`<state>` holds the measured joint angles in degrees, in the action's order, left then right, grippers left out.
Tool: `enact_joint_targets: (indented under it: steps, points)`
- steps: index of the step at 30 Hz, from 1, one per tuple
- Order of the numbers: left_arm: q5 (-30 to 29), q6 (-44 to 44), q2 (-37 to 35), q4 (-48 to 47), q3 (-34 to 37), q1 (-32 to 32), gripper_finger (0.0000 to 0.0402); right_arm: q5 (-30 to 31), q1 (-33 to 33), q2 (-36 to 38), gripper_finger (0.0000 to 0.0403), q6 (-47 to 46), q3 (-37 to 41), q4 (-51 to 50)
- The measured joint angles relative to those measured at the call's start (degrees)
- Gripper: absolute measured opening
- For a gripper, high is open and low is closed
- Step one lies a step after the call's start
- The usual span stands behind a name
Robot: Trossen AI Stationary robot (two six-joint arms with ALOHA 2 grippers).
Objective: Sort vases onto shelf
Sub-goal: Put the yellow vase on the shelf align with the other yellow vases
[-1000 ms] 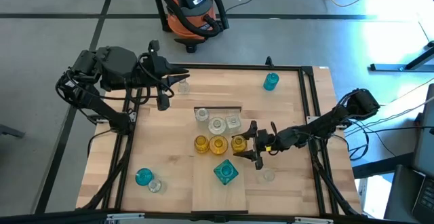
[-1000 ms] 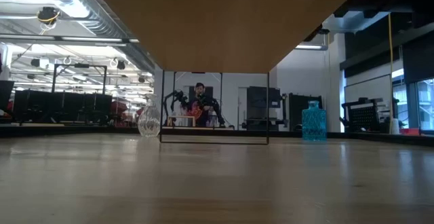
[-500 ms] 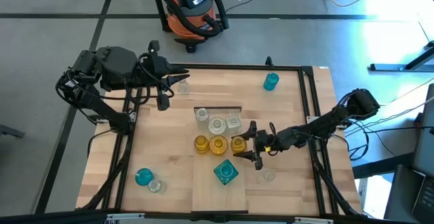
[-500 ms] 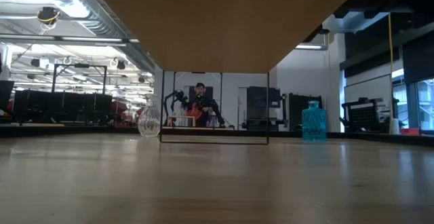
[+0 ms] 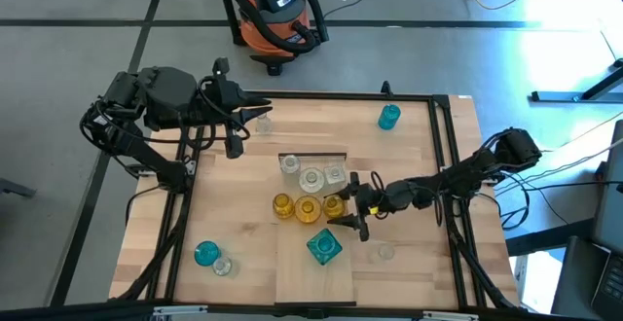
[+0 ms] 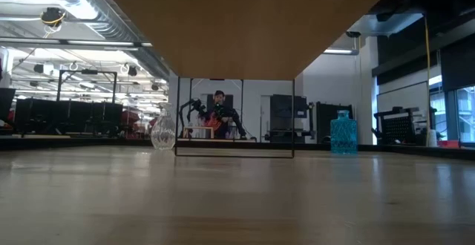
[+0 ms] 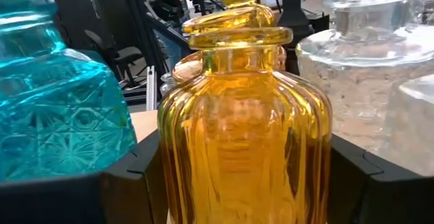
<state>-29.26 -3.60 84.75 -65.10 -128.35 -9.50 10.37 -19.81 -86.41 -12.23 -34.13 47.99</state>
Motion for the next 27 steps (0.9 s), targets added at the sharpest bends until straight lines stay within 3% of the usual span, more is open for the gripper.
enact_joint_targets:
  steps: [3,11,27]
  points:
    - [0.00,0.00,-0.01,-0.13,0.00,0.00,0.0037,0.16,-0.02,0.00,0.0242,-1.39,0.00,-0.18]
    - [0.46,0.04,0.00,-1.83,0.02,0.00,0.0037,1.61,-0.04,-0.09,0.0319,-7.33,0.04,-1.99]
    - [2.16,0.08,0.00,-1.89,0.02,0.00,0.0037,-2.88,-0.09,0.28,0.0296,-7.40,-0.06,-3.63]
